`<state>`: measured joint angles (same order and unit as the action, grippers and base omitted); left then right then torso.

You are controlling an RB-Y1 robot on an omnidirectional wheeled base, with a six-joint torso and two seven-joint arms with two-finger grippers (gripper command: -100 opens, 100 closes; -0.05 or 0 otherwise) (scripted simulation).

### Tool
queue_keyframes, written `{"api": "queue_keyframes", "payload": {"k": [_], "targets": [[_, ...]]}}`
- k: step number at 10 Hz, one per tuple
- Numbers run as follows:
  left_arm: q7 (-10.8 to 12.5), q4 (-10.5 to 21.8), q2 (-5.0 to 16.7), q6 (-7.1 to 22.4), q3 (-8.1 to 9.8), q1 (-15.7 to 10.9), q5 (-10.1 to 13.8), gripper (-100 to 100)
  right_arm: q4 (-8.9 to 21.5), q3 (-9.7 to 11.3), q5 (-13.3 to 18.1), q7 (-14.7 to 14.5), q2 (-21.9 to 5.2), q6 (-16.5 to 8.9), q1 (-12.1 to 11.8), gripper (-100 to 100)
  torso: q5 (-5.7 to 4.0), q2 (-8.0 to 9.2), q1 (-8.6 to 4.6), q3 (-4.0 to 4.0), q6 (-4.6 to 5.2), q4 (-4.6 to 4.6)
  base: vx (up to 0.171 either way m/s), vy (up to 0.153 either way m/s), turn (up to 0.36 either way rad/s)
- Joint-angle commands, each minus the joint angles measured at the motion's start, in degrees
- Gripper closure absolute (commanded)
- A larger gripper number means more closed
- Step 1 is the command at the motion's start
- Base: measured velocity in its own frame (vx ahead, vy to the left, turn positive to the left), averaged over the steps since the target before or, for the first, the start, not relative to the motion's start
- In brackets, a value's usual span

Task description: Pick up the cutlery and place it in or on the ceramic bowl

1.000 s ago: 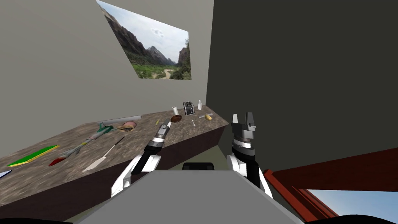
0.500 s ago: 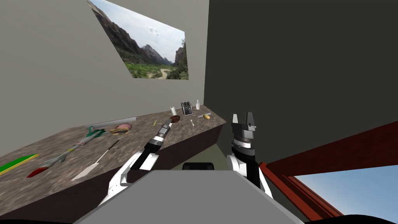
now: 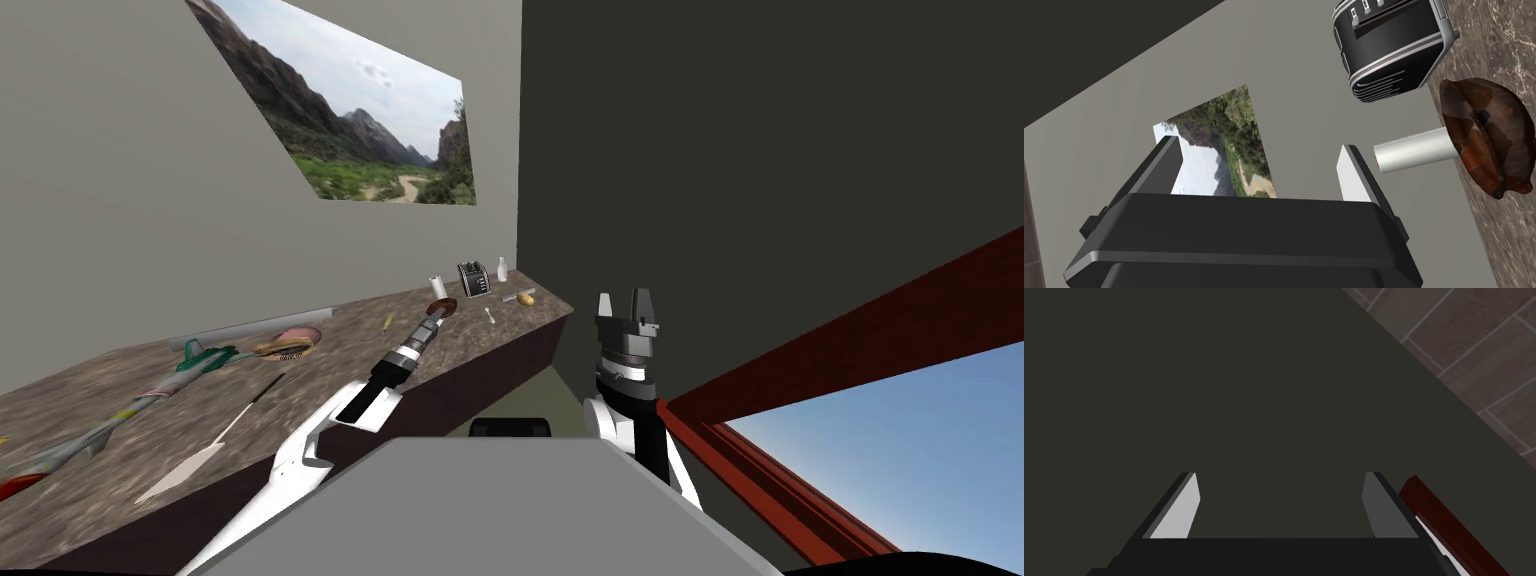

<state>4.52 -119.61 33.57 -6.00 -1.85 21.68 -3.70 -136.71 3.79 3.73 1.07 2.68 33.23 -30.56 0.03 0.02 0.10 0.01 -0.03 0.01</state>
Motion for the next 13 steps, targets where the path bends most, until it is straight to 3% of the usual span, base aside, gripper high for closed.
{"api": "queue_keyframes", "payload": {"k": [1,3,9,10,13], "targets": [[0.56,0.90,2.75,1.99,-0.55,-0.64,0.18,-100,0.00,0.00,0.00,0.00,0.00,0.00,0.00,0,0.00,0.00,0.00,0.00,0.00,0.00,-0.009,0.014,-0.121],[1.10,1.68,5.02,3.69,-0.97,-1.19,0.46,-100,0.00,0.00,0.00,0.00,0.00,0.00,0.01,0,-0.01,-0.04,-0.03,-0.02,0.03,-0.01,-0.007,0.009,-0.151],[3.08,5.83,15.30,12.54,-3.72,-3.22,2.31,-100,0.00,0.00,0.00,0.00,0.00,0.00,0.00,0,-0.03,-0.15,-0.15,-0.09,0.02,-0.03,0.014,-0.015,-0.169],[3.08,5.83,15.53,12.68,-3.72,-3.22,2.31,-100,0.00,0.00,0.00,0.00,0.00,0.00,0.00,0,-0.04,-0.18,-0.19,-0.11,0.01,-0.04,0.026,-0.027,-0.069],[3.70,8.51,20.94,17.94,-5.87,-3.81,3.74,-100,0.00,0.01,0.00,0.00,0.00,0.00,0.00,0,-0.05,-0.29,-0.26,-0.17,0.03,-0.07,0.060,-0.043,-0.231]]}}
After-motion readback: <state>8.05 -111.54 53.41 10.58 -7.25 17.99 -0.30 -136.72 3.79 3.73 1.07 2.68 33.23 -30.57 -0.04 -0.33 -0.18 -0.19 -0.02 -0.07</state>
